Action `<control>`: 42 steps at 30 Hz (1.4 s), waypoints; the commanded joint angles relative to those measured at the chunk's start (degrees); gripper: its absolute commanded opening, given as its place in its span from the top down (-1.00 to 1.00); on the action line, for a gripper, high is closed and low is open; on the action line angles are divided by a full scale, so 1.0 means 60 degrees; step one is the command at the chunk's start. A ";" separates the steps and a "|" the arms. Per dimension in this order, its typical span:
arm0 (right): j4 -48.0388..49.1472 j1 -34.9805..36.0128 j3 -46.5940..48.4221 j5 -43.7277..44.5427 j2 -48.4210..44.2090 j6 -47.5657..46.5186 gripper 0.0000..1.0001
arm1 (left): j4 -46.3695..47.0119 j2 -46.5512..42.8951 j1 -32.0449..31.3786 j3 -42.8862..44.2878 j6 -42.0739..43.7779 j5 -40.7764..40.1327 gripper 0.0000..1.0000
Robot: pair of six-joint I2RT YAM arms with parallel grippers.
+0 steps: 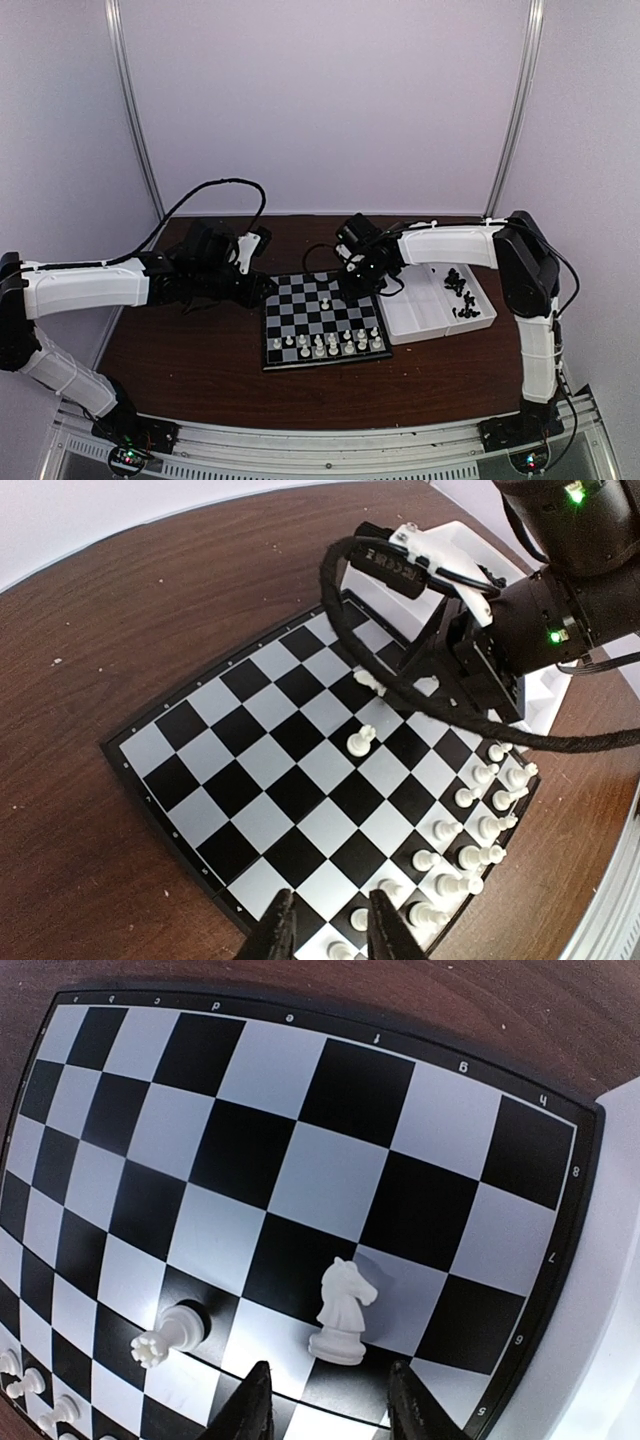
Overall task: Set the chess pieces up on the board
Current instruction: Pick up the chess piece from the storage box.
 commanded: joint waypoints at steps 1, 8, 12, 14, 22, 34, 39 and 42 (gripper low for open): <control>-0.0076 -0.0092 0.0401 -0.0027 0.0301 -0.0091 0.22 | 0.0093 -0.0227 -0.0020 -0.0059 0.0094 -0.0137 0.48; -0.0125 -0.0106 0.0594 -0.0018 0.0523 -0.0162 0.31 | 0.0028 -0.0275 -0.0021 -0.0064 0.0114 -0.0198 0.48; -0.0163 -0.0106 0.0618 0.0018 0.0603 -0.0222 0.38 | 0.0019 -0.0280 -0.0022 -0.0056 0.0129 -0.0221 0.48; -0.0149 -0.0128 0.0625 0.0026 0.0614 -0.0229 0.43 | 0.0025 -0.0275 -0.0022 -0.0041 0.0129 -0.0212 0.48; -0.0192 -0.0175 0.0657 0.0048 0.0707 -0.0256 0.46 | -0.0008 -0.0225 -0.0022 0.0057 0.0142 -0.0199 0.48; 0.0142 -0.0209 0.0338 -0.0021 0.0222 -0.0390 0.64 | -0.0045 -0.0159 -0.0021 0.0133 0.0124 -0.0141 0.48; 0.0753 -0.0209 -0.0572 0.0190 -0.0816 -0.0562 0.68 | -0.0168 -0.0138 -0.0008 0.0456 -0.0025 0.0216 0.29; 0.1278 -0.0216 -0.1240 0.0162 -0.1624 -0.0666 0.69 | -0.0285 -0.0081 -0.0008 0.0871 -0.0214 0.0584 0.20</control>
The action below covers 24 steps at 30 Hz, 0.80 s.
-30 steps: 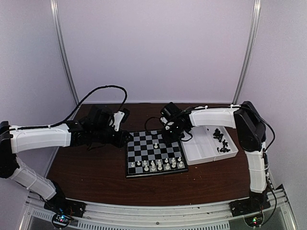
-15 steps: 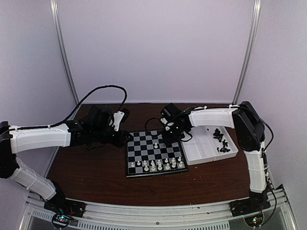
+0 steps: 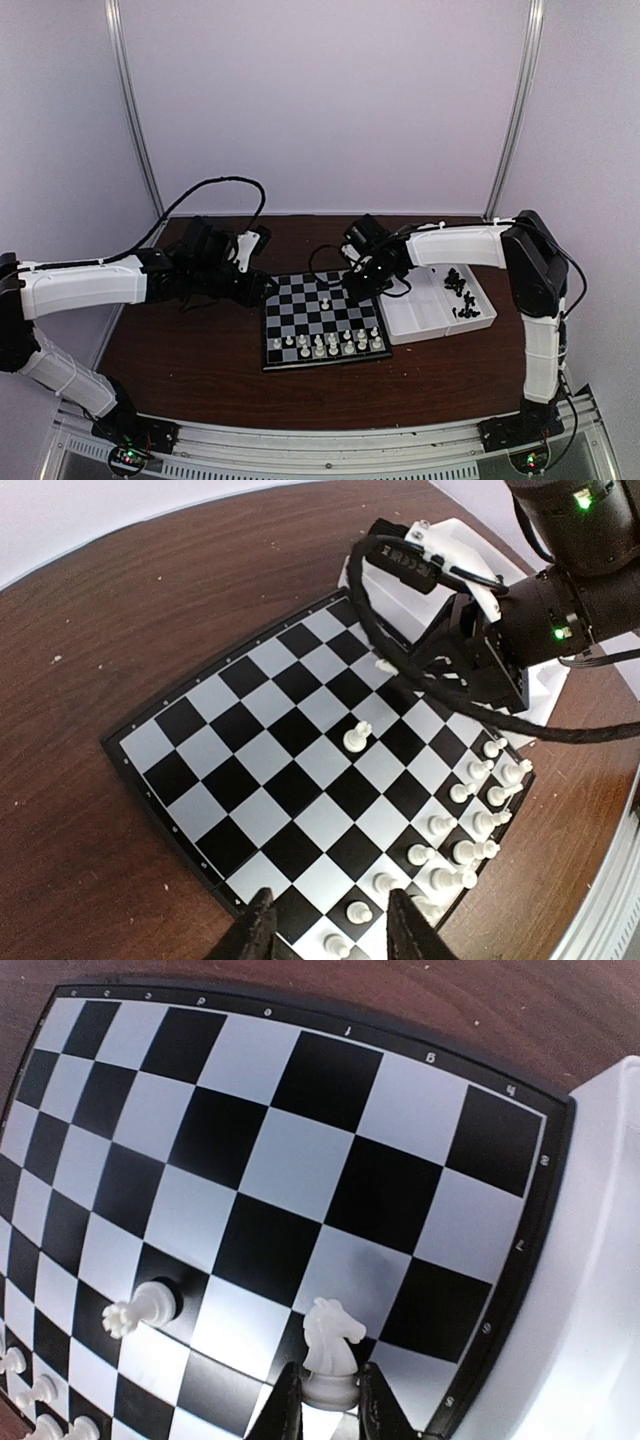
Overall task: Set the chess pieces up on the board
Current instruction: Pick up the chess piece from the storage box.
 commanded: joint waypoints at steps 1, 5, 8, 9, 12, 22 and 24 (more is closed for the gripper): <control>0.1039 -0.0031 -0.0880 0.0098 -0.1613 -0.0254 0.69 | 0.0109 0.0041 0.0003 0.0832 -0.0326 0.0628 0.17; 0.2274 -0.0016 -0.1982 -0.0384 -0.2903 -0.0640 0.68 | 0.0161 0.0321 0.0183 0.1434 -0.1181 0.1465 0.10; 0.3086 0.0038 -0.2736 -0.0773 -0.3707 -0.0974 0.67 | 0.0189 0.0557 0.0262 0.1940 -0.1675 0.2053 0.04; 0.3274 0.0073 -0.2907 -0.0917 -0.3938 -0.1097 0.67 | 0.0176 0.0637 0.0270 0.2113 -0.1794 0.2240 0.02; 0.3585 0.0192 -0.3212 -0.1181 -0.4453 -0.1424 0.67 | 0.0034 0.0927 0.0296 0.2708 -0.2288 0.2746 0.02; 0.4040 0.0600 -0.3301 -0.1384 -0.5139 -0.2042 0.68 | 0.0183 0.2113 0.0329 0.4025 -0.3826 0.4124 0.01; 0.4074 0.0673 -0.3298 -0.1433 -0.5203 -0.2121 0.68 | 0.0148 0.2270 0.0329 0.4168 -0.4008 0.4130 0.01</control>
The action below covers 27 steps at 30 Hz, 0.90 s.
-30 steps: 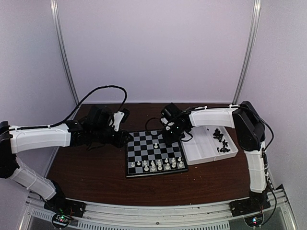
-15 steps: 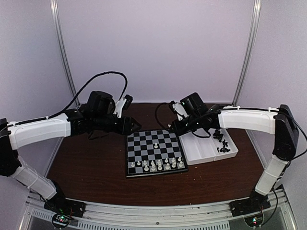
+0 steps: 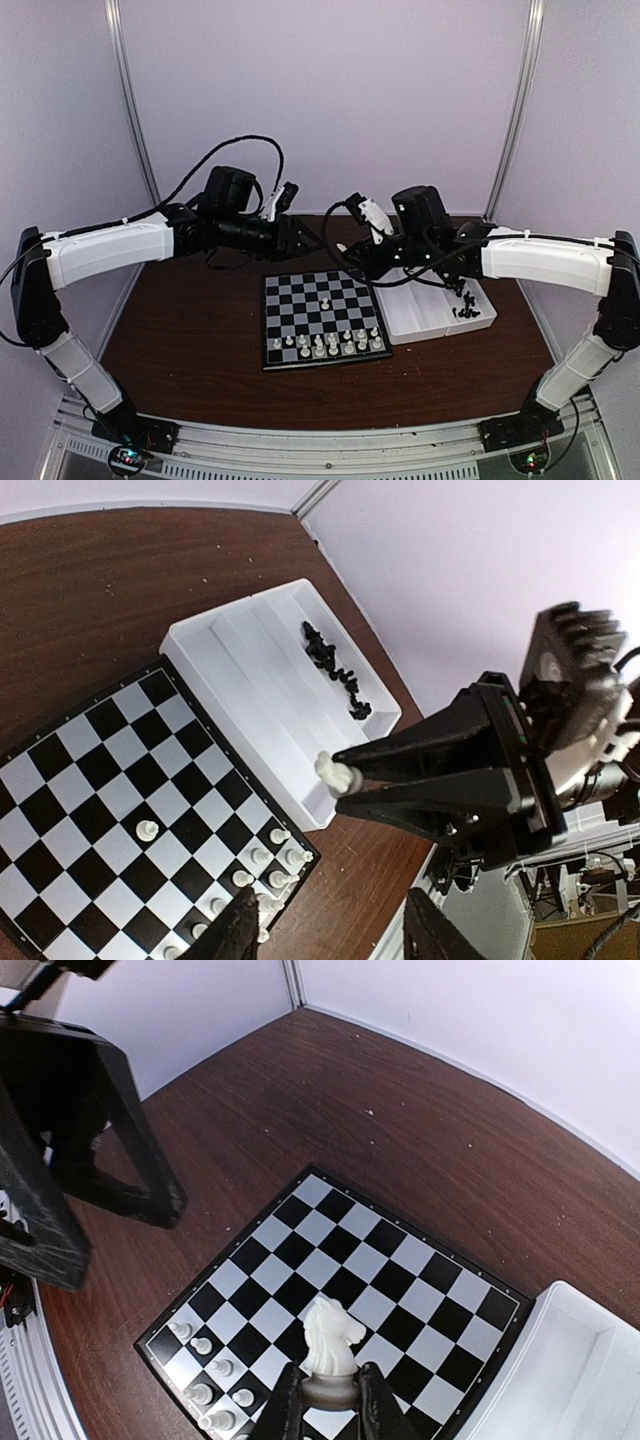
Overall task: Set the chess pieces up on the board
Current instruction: Pick up the chess piece from the storage box, then place the chess piece on the chessboard.
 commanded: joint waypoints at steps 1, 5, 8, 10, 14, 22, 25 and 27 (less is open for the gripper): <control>0.0416 0.0174 -0.0074 -0.0211 -0.0357 -0.0371 0.68 | 0.0260 0.0333 0.0067 0.0535 -0.0755 0.0492 0.01; 0.0497 0.0269 -0.0065 -0.0442 -0.0406 -0.0500 0.68 | 0.0381 0.0723 0.0109 0.0742 -0.1315 0.0636 0.01; 0.0473 0.0313 -0.0070 -0.0519 -0.0448 -0.0609 0.69 | 0.0829 0.0921 0.0133 0.0662 -0.1792 0.0818 0.01; 0.0446 0.0351 -0.0063 -0.0567 -0.0472 -0.0663 0.69 | 0.0944 0.0998 0.0140 0.0642 -0.1924 0.0820 0.01; 0.0322 0.0423 -0.0012 -0.0683 -0.0466 -0.0860 0.69 | 0.1009 0.1056 0.0155 0.0628 -0.2084 0.0703 0.01; 0.0192 0.0505 0.0183 -0.0690 -0.0227 -0.1172 0.69 | 0.1202 0.1206 0.0155 0.0701 -0.2276 0.0947 0.13; 0.0156 0.0544 0.0333 -0.0684 -0.0121 -0.1212 0.69 | 0.1305 0.1227 0.0155 0.0674 -0.2403 0.0985 0.16; 0.0113 0.0569 0.0401 -0.0668 -0.0064 -0.1250 0.69 | 0.1317 0.1217 0.0158 0.0659 -0.2430 0.1008 0.15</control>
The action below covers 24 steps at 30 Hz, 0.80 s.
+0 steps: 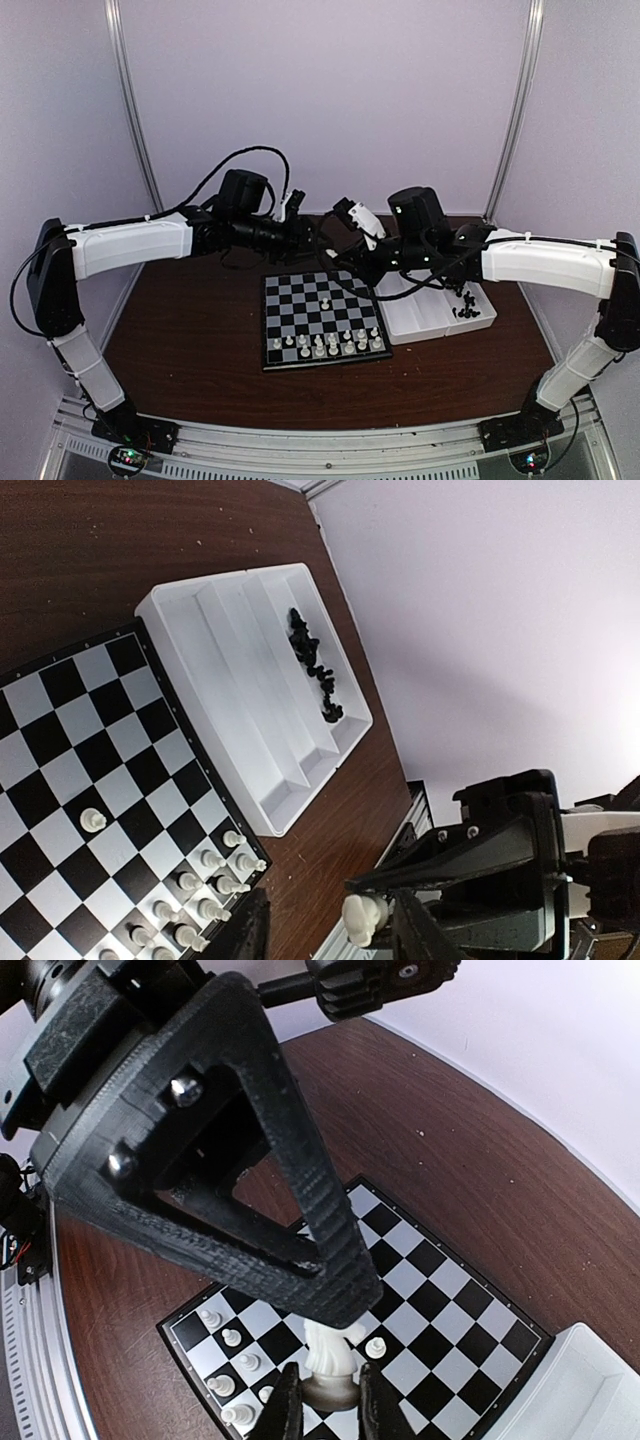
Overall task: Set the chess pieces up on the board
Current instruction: Place the chess piece on the chessboard.
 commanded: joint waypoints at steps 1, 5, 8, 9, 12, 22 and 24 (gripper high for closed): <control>-0.0012 0.0109 0.0391 -0.0069 0.0064 -0.0217 0.69 | 0.0556 0.0099 0.0075 0.0180 -0.0207 0.0231 0.15; -0.0033 0.0158 0.0478 -0.0032 0.0147 -0.0269 0.69 | 0.0605 0.0155 0.0075 0.0134 -0.0267 0.0344 0.14; -0.0088 0.0184 0.0561 0.0026 0.0245 -0.0302 0.69 | 0.0798 0.0188 0.0075 0.0104 -0.0341 0.0490 0.24; -0.0092 0.0185 0.0581 0.0066 0.0276 -0.0305 0.69 | 0.0872 0.0193 0.0075 0.0089 -0.0364 0.0542 0.28; -0.0114 0.0187 0.0611 0.0156 0.0347 -0.0320 0.69 | 0.0935 0.0187 0.0075 0.0073 -0.0365 0.0618 0.36; -0.0093 0.0202 0.0613 0.0341 0.0382 -0.0306 0.70 | 0.1061 0.0109 0.0075 -0.0098 -0.0355 0.0656 0.58; -0.0082 0.0202 0.0601 0.0425 0.0360 -0.0312 0.70 | 0.1057 0.0112 0.0075 -0.0117 -0.0358 0.0670 0.58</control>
